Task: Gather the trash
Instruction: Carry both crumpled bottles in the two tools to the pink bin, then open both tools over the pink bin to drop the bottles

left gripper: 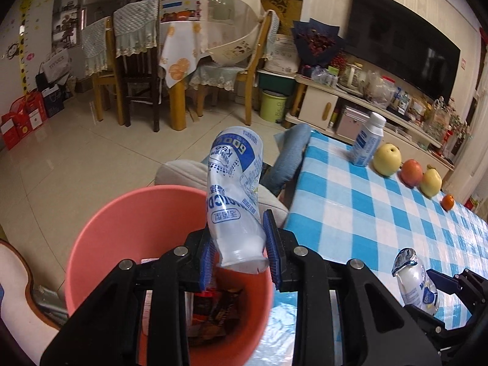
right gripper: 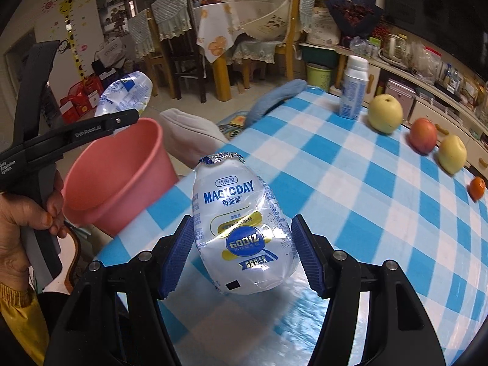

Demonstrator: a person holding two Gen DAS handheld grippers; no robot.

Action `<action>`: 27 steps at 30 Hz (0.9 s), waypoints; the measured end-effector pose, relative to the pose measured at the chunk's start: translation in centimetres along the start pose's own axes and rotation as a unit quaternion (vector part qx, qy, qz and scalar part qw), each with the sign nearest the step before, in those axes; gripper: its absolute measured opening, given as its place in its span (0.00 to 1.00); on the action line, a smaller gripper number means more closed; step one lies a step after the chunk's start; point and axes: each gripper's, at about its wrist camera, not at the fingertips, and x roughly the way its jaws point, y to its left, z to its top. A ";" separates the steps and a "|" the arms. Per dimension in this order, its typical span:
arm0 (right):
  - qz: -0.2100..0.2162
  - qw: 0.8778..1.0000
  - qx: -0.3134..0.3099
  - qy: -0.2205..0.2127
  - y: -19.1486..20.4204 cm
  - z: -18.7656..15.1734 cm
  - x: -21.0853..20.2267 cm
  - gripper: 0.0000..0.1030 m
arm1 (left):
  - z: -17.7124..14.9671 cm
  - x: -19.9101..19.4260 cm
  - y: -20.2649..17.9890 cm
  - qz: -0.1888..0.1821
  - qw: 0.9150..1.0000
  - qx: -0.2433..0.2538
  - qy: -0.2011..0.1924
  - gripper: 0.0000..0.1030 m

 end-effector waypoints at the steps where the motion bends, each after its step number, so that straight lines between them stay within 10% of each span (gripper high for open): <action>1: 0.004 1.000 -0.006 0.000 0.9 0.4 0.3 0.64 | 0.0 0.0 0.6 0.004 1.000 -0.005 0.000 0.30; 21: 0.051 0.992 -0.119 0.007 13.2 5.8 5.9 0.65 | -0.4 0.8 7.9 0.061 0.994 -0.086 0.007 0.30; 27: 0.058 0.991 -0.116 0.014 14.1 5.3 7.8 0.79 | -0.5 1.1 9.0 0.087 0.991 -0.103 0.015 0.58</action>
